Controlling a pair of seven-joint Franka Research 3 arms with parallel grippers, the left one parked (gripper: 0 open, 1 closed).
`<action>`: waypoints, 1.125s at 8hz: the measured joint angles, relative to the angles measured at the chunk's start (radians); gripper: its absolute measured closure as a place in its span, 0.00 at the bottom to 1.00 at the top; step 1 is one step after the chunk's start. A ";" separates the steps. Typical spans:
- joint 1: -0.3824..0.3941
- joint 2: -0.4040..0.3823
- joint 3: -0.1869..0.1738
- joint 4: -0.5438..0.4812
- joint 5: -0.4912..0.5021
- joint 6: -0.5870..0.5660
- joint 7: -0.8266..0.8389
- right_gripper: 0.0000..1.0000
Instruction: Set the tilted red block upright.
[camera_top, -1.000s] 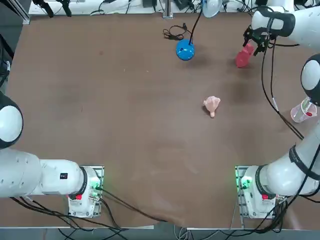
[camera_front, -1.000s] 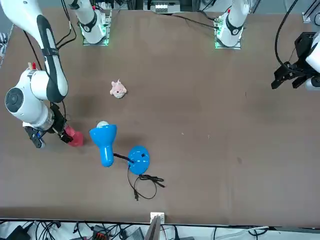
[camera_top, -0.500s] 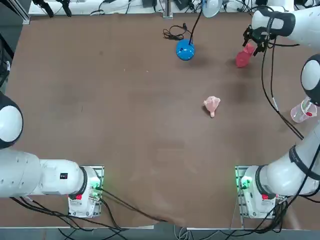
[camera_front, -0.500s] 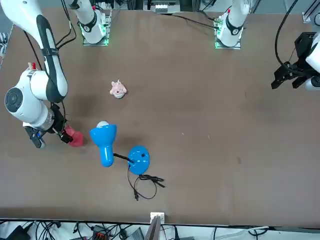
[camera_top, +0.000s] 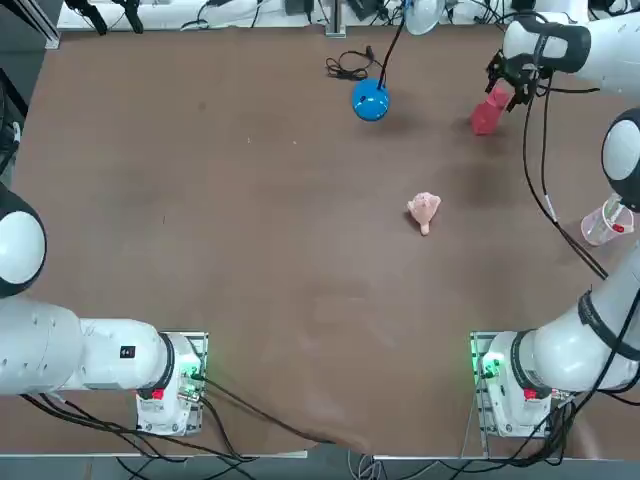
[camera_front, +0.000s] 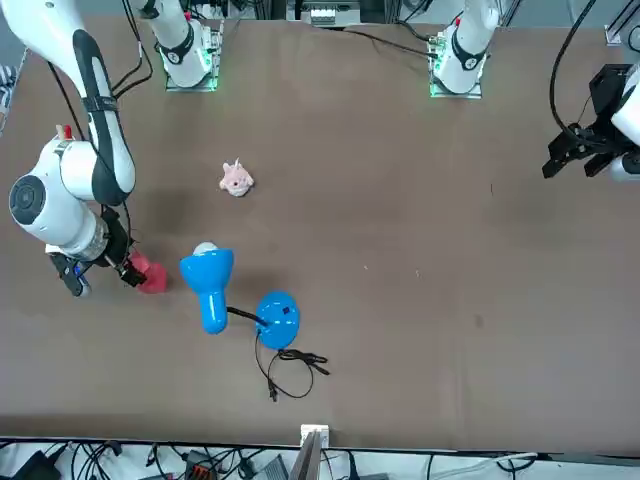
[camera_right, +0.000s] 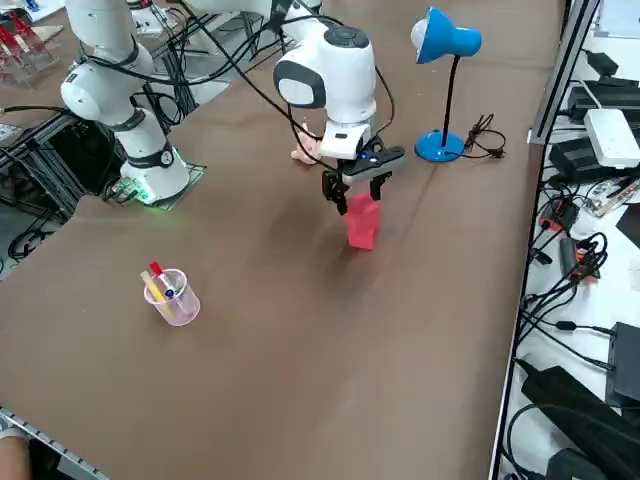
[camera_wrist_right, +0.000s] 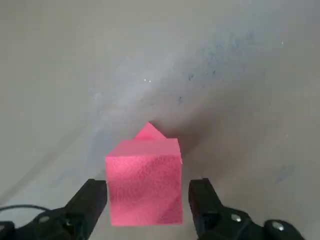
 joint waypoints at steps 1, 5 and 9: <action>0.000 0.000 0.000 0.000 0.018 0.001 0.000 0.00; -0.002 0.004 0.000 0.000 0.030 0.003 0.000 0.00; -0.005 0.021 -0.001 0.000 0.030 0.006 0.000 0.00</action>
